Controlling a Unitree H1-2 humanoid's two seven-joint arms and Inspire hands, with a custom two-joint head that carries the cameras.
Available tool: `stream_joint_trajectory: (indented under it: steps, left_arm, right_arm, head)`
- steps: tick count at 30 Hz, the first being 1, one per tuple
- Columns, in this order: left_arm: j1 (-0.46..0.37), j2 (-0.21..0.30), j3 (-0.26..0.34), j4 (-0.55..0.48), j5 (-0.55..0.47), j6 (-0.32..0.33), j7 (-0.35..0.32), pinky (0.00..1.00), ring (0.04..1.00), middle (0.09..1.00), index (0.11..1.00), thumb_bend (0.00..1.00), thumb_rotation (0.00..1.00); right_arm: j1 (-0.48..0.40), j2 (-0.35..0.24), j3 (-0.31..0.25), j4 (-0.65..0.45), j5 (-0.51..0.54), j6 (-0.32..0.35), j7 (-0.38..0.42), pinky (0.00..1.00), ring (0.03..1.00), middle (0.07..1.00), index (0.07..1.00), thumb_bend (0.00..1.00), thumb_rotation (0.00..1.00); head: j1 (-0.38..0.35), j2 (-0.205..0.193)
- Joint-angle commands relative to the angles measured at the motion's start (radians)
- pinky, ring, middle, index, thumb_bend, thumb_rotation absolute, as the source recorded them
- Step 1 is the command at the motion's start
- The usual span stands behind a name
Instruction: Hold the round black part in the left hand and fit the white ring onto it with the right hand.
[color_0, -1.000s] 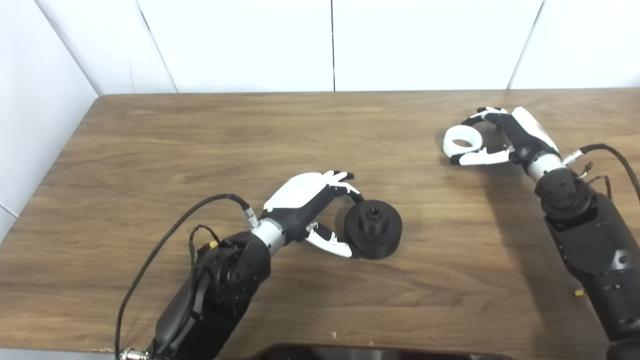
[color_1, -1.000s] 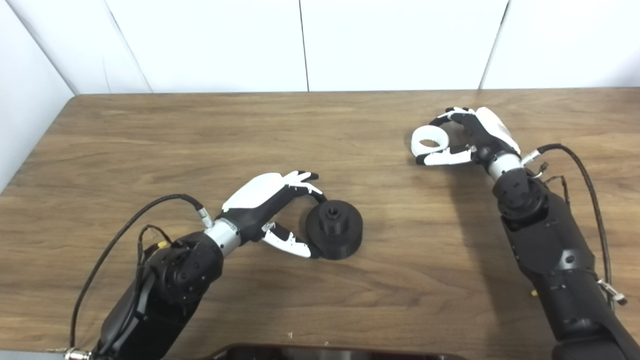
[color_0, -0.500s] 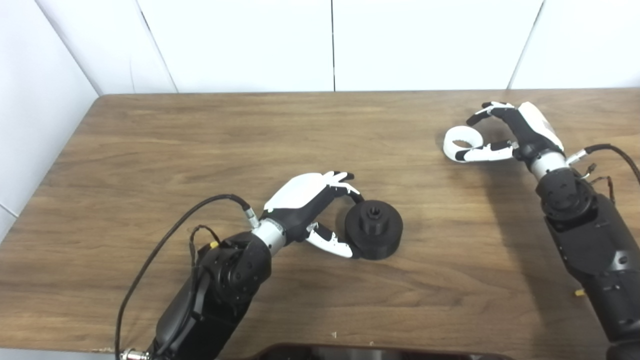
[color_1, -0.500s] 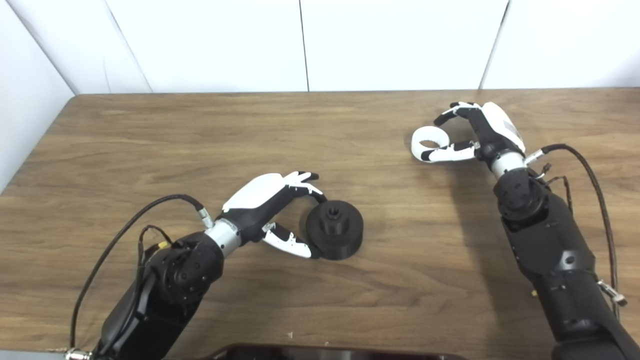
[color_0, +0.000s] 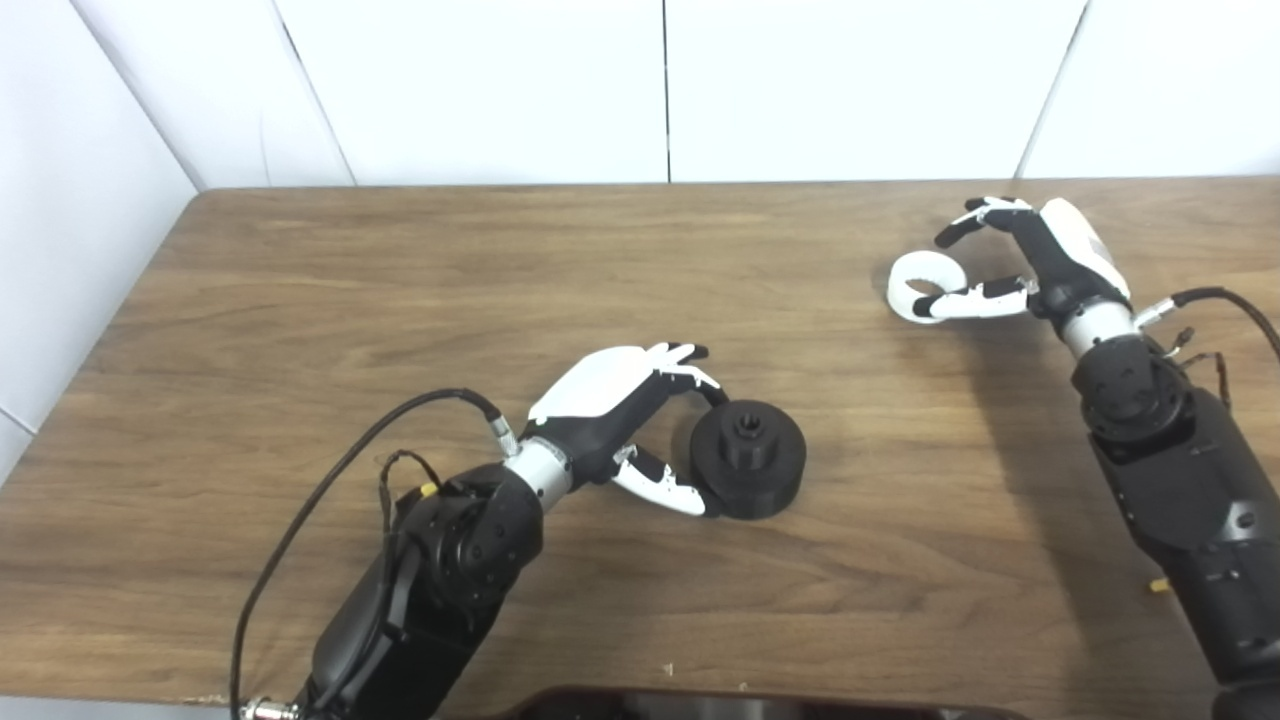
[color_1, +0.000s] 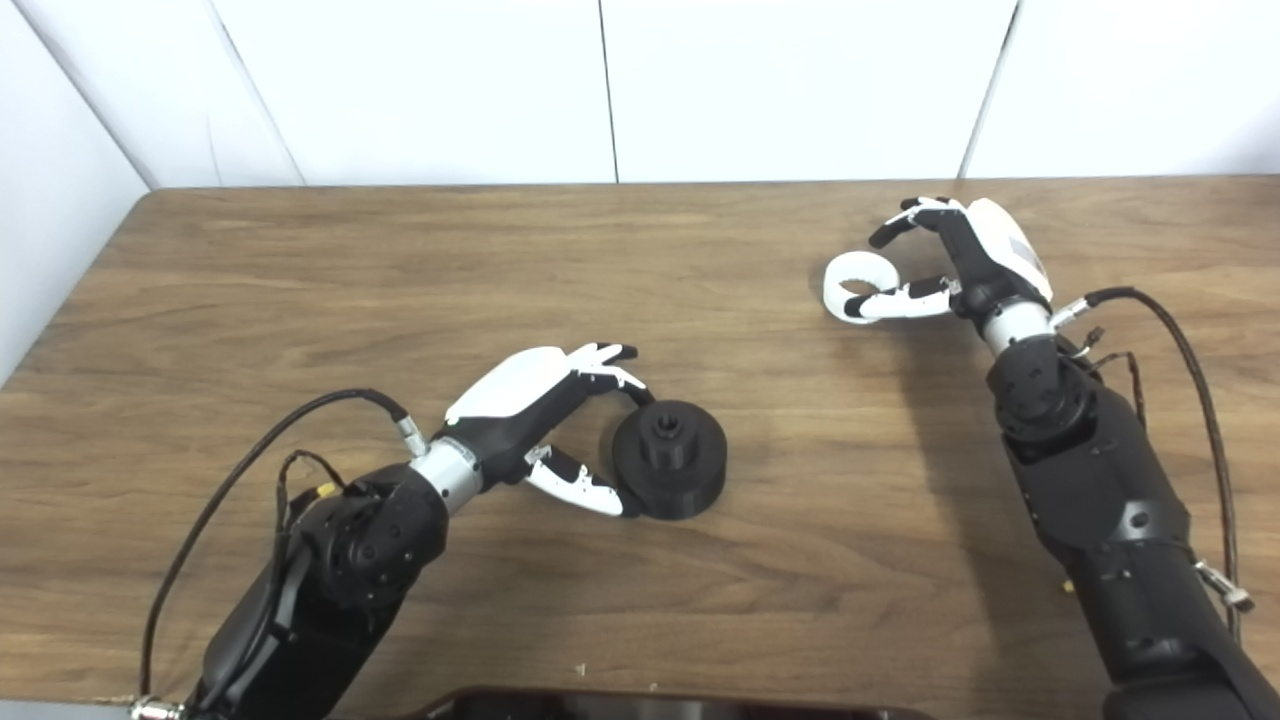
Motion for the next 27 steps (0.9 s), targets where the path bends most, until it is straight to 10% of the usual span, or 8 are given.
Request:
stream_joint_trajectory:
  steps: [1, 27]
  left_arm:
    - [-0.006, -0.007, -0.016, 0.006, -0.020, 0.001, -0.031, 0.84, 1.000, 0.983, 0.735, 0.84, 0.25]
    - [-0.012, -0.012, -0.013, 0.004, -0.029, -0.004, -0.029, 0.84, 1.000, 0.983, 0.732, 0.84, 0.26]
  right_arm:
    - [-0.046, -0.011, -0.008, -0.020, -0.002, -0.025, -0.013, 0.94, 0.972, 0.888, 0.628, 0.83, 0.23]
    - [-0.049, -0.026, 0.011, -0.020, -0.020, -0.001, 0.050, 0.89, 0.990, 0.902, 0.614, 0.84, 0.25]
  head:
    - [0.001, 0.000]
    - [0.002, 0.007]
